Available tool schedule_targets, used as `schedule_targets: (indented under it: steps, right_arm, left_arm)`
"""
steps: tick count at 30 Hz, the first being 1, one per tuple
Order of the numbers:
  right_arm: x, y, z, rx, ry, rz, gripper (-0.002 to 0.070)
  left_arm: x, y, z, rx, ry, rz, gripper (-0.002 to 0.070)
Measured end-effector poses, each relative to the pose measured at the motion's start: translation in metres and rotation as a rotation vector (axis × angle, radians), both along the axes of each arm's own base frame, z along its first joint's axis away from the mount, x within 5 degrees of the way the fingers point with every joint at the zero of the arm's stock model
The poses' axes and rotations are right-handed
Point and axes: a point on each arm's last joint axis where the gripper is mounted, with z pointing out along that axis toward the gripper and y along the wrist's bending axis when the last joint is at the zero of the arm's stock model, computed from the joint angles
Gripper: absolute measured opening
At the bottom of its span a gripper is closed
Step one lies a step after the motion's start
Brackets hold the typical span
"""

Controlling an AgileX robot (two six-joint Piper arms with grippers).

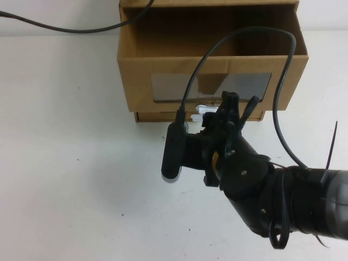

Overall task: Open the shoe box
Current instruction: 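Pull the top drawer of the cardboard box fully open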

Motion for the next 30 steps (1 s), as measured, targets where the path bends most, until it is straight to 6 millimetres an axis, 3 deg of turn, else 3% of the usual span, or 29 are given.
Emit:
schedule_targets:
  steps: [13, 30]
  right_arm:
    - [0.007, 0.003, 0.013, 0.018, -0.052, -0.047, 0.0229]
    - [0.012, 0.002, 0.007, 0.019, -0.023, -0.03, 0.0177]
  left_arm:
    - [0.0, 0.0, 0.0, 0.002, -0.003, -0.002, -0.0005]
    - [0.0, 0.0, 0.0, 0.003, -0.005, -0.004, -0.0006]
